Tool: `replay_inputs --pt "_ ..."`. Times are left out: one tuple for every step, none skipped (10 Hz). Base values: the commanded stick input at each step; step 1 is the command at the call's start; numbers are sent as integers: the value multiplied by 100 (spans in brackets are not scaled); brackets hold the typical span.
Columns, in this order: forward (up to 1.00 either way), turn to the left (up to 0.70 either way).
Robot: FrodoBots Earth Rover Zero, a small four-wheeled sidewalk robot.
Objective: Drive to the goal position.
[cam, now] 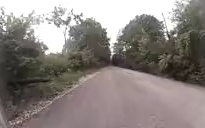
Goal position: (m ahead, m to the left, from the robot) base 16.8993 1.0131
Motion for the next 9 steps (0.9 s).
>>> replay_inputs --pt "70 -5" --pt "70 -30" --pt "70 -31" --pt "70 -16" --pt "70 -1" --pt "70 0" --pt "70 0" --pt "70 0" --pt "70 0"
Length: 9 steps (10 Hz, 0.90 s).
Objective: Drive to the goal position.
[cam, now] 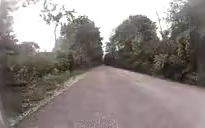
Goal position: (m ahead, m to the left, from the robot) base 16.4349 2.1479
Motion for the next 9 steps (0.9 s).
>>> replay_inputs --pt "70 0" --pt "70 0" --pt "70 0" --pt "70 0" --pt "70 0" --pt "70 0" --pt "70 0" --pt "70 0" --pt "70 0"
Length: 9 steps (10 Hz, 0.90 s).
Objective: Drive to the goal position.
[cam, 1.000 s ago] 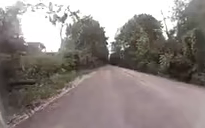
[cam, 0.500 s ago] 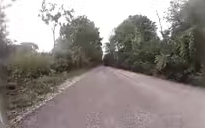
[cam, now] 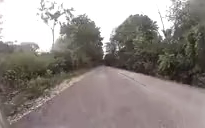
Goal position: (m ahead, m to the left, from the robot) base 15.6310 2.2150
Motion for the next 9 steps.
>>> replay_inputs --pt "70 0" --pt "70 0" --pt "70 0" --pt "70 0" --pt "70 0" --pt "70 0" --pt "70 0" --pt "70 0" --pt "70 -9"
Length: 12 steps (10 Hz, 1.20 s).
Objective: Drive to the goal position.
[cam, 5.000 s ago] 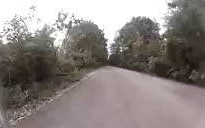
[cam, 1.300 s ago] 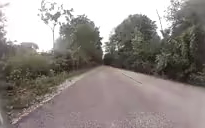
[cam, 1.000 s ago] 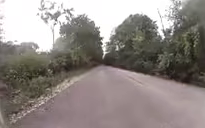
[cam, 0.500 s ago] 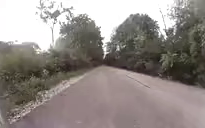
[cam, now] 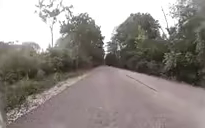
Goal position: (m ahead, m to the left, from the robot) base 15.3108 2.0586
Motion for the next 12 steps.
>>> replay_inputs --pt "70 -18" --pt "70 -22" --pt "70 -2" --pt "70 0" --pt "70 0" --pt "70 0" --pt "70 0" --pt "70 0" --pt "70 0" --pt "70 0" --pt "70 0" --pt "70 0"
